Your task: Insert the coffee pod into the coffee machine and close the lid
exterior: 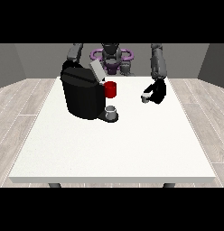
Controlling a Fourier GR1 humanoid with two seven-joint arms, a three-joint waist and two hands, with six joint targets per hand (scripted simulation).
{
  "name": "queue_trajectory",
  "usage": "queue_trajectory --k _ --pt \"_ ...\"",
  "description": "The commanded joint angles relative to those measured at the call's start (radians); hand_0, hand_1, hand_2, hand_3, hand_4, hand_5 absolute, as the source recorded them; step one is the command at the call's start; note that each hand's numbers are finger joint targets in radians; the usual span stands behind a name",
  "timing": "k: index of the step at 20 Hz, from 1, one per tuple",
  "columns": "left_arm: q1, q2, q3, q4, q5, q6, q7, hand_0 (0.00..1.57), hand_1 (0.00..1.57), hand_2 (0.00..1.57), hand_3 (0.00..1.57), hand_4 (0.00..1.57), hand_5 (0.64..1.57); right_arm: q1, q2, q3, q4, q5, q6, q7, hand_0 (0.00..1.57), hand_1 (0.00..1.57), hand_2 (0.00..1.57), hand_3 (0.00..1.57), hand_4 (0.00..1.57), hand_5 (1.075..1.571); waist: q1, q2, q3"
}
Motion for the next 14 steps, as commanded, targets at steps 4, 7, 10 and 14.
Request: queue_trajectory --k 4,7,10,14 --pt "-0.087 -0.008 -0.024 -0.07 0.005 -0.12 -0.042 1.45 1.45 1.45 1.39 0.62 1.571 -0.056 -0.049 -0.081 0.11 -0.031 0.011 -0.01 0.0 0.0 0.0 0.0 0.43 1.571 0.048 -0.036 -0.0013" --pt "-0.134 0.007 -0.01 -0.067 0.012 -0.159 -0.016 1.34 1.34 1.4 1.36 0.59 1.571 0.005 0.007 -0.028 0.093 -0.03 0.015 -0.017 0.0 0.0 0.0 0.0 0.44 1.571 -0.001 -0.062 -0.0014" --pt "-0.185 0.005 -0.016 -0.11 0.008 -0.203 0.032 1.24 1.24 1.33 1.32 0.53 1.571 -0.008 0.011 -0.033 0.164 -0.014 -0.004 -0.068 0.0 0.0 0.0 0.0 0.5 1.571 0.033 -0.083 -0.0011" --pt "-0.265 0.005 -0.006 -0.117 0.02 -0.26 0.041 1.25 1.25 1.33 1.29 0.57 1.571 -0.086 -0.001 -0.03 0.156 -0.009 -0.008 -0.02 0.0 0.0 0.0 0.0 0.47 1.571 0.001 -0.063 -0.0016"
